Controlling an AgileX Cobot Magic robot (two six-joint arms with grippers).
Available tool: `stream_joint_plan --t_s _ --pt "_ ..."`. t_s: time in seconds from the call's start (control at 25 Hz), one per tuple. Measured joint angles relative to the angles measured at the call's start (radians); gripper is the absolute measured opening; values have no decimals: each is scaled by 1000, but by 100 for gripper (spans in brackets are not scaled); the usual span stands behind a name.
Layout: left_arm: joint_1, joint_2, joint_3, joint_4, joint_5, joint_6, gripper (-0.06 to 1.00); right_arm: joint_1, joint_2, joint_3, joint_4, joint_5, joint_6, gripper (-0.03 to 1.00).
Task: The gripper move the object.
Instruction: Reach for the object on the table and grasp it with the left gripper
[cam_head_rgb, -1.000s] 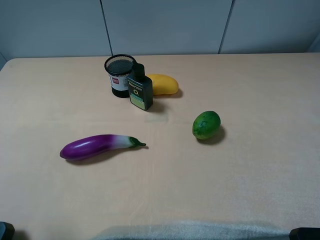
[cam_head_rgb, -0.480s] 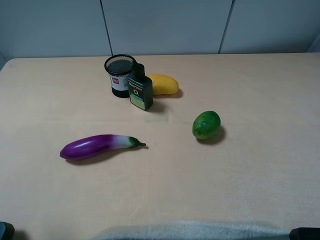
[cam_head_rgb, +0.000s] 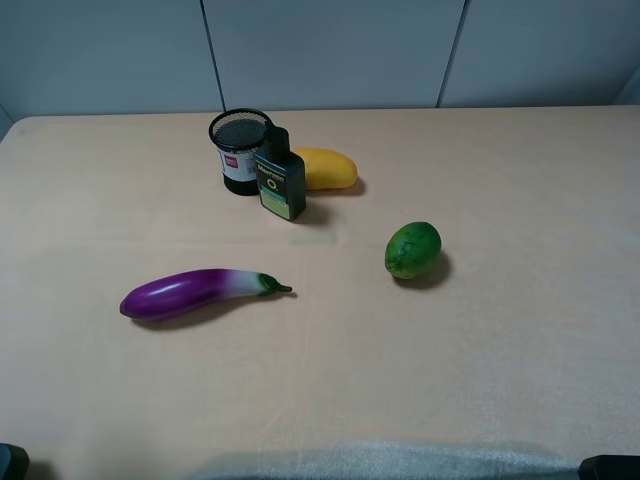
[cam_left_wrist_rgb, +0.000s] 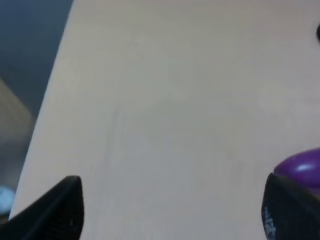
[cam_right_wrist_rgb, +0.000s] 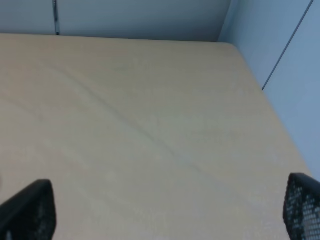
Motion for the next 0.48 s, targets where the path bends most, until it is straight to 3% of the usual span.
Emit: stream_joint_plan --t_s 0.32,0.48 --pt "0 408 -84 0 -14 3 79 0 0 0 0 0 0 69" --pt "0 541 -87 0 -88 14 79 0 0 0 0 0 0 69"
